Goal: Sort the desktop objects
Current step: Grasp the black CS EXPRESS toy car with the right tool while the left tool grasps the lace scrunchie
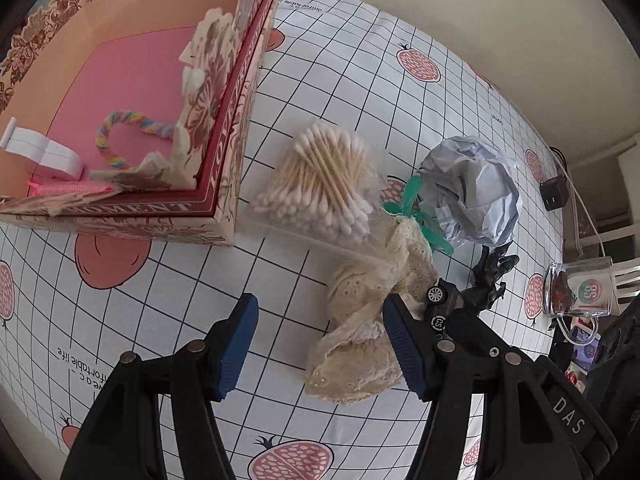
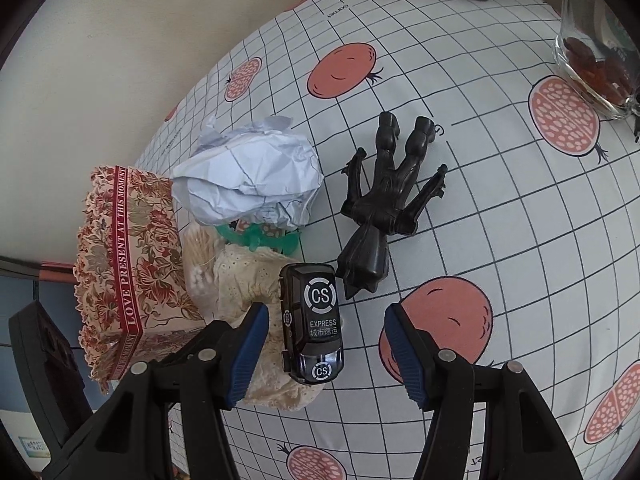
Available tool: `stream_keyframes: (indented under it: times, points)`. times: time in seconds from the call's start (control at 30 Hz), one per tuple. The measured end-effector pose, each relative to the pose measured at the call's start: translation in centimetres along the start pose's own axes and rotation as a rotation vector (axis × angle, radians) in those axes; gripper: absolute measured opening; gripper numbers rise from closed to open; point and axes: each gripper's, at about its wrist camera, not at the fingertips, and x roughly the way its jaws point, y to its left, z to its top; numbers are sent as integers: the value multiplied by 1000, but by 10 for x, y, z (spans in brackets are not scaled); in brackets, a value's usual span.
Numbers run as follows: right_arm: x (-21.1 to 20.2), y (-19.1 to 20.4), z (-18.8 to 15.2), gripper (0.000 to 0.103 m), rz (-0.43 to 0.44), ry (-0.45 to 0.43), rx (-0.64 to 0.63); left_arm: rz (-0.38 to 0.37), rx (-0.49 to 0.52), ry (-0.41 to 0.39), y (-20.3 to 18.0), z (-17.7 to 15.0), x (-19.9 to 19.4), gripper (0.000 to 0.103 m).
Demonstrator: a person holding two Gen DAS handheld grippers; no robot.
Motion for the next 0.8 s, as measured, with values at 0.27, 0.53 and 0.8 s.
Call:
stream_keyframes:
  times: [0.27,0.53,0.8]
  points:
    - [1,0,0,64,11,-1,19,-23,-23,16,3,-1,0,66]
    - [4,-3,1,64,42,-9,43,-57,-49,44,8,2,4,66]
    - [15,-9,1,51,57,-8,110,-80,-79,60,13,2,8,66]
